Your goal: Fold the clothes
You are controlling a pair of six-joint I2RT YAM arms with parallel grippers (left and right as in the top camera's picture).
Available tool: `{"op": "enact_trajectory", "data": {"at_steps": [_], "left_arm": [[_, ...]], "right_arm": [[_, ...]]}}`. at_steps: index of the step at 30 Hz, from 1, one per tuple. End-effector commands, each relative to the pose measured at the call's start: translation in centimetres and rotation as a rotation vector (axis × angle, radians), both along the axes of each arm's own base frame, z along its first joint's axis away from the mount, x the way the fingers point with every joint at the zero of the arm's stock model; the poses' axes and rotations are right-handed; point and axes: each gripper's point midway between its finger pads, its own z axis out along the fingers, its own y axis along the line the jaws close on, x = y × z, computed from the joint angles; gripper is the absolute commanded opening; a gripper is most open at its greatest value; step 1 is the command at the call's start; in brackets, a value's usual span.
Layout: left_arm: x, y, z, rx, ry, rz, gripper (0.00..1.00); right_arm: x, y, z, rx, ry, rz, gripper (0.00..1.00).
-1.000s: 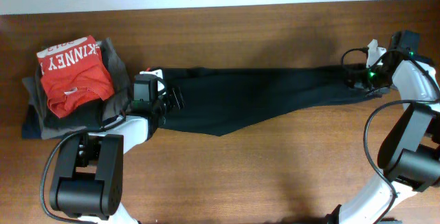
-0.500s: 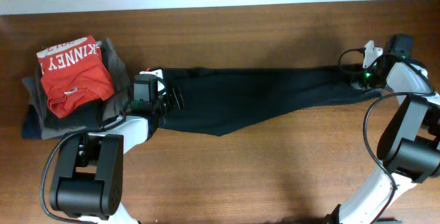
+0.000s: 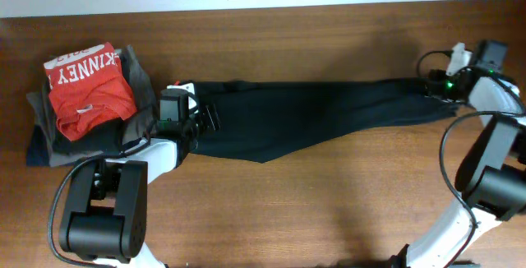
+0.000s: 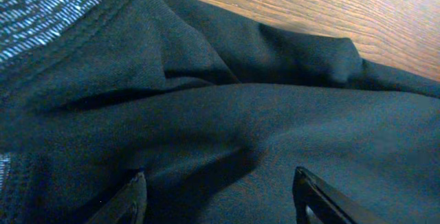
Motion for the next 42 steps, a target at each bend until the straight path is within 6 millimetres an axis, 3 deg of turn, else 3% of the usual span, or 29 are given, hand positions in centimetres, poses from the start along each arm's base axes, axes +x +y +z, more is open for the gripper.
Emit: {"op": "enact_trajectory", "data": {"at_steps": [1, 8, 13, 19, 24, 27, 30, 33, 38, 42], "left_arm": [[-1.3, 1.3, -2.3, 0.045, 0.069, 0.030, 0.68], [-1.4, 1.2, -2.3, 0.043, 0.073, 0.028, 0.69], [-1.5, 1.2, -2.4, 0.044, 0.076, 0.028, 0.69], [-1.5, 1.2, -2.4, 0.043, 0.076, 0.028, 0.69], [-1.5, 1.2, -2.4, 0.044, 0.076, 0.028, 0.69], [-1.5, 1.2, -2.4, 0.043, 0.076, 0.028, 0.69], [-1.6, 0.7, -2.3, 0.021, 0.078, 0.008, 0.68], [-1.6, -0.3, -1.8, -0.026, 0.072, -0.033, 0.68], [-1.1, -0.5, 0.7, -0.037, 0.016, -0.039, 0.86], [-1.2, -0.8, 1.1, -0.044, 0.012, -0.048, 0.92]], "right_arm": [[-2.5, -3.8, 0.4, 0.086, -0.007, -0.126, 0.69], [-5.1, -2.7, -0.4, 0.191, 0.060, -0.087, 0.83], [-4.9, -1.4, -0.8, 0.207, 0.077, -0.061, 0.83], [-5.0, 0.0, -3.5, 0.241, 0.134, -0.043, 0.80], [-4.5, -0.1, -3.8, 0.244, 0.113, -0.041, 0.68], [-3.9, -0.2, -3.5, 0.246, 0.084, -0.033, 0.29], [-3.5, -1.0, -2.9, 0.236, 0.062, -0.048, 0.09], [-3.2, -3.1, -0.9, 0.240, 0.020, -0.132, 0.04], [-4.1, -7.3, 4.4, 0.150, -0.067, -0.197, 0.04], [-4.1, -6.5, 6.2, 0.142, -0.085, -0.178, 0.04]]}}
